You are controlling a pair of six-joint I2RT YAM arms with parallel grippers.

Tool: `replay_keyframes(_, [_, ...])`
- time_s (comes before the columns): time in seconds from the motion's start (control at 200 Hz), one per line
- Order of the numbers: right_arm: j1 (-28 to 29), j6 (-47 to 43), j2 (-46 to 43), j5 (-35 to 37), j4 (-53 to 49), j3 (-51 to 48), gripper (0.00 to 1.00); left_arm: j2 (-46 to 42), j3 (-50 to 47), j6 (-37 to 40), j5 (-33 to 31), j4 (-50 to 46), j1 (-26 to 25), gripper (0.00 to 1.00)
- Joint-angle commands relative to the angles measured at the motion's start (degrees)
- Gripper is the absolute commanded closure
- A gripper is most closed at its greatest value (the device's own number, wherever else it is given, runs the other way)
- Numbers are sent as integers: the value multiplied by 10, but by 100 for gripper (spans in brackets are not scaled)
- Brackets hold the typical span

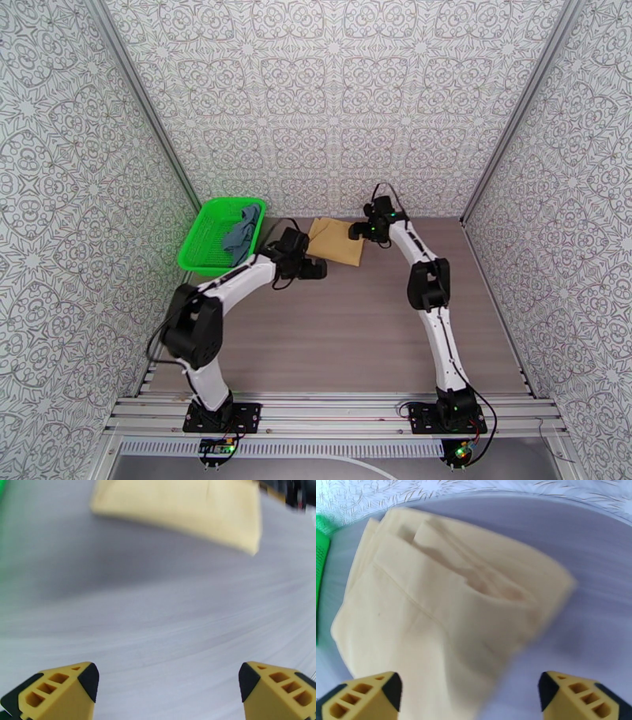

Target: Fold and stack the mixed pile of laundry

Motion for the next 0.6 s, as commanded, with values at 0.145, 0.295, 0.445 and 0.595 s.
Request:
replay_keyframes(0.145, [-2,17,-252,12,111,-304,1,-91,57,-36,-10,-113,159,1])
replay_keyframes(0.295, [-2,60,-378,-28,204,-512,4,-43,101,-3,48,-115,280,1])
replay_keyframes(0.445, [8,87,-462,-64,249,-650,9,63,160,32,81,-92,353,7])
replay_keyframes(0.595, [27,92,-525,-63,254,-736,10,173,244,66,59,-97,366,7])
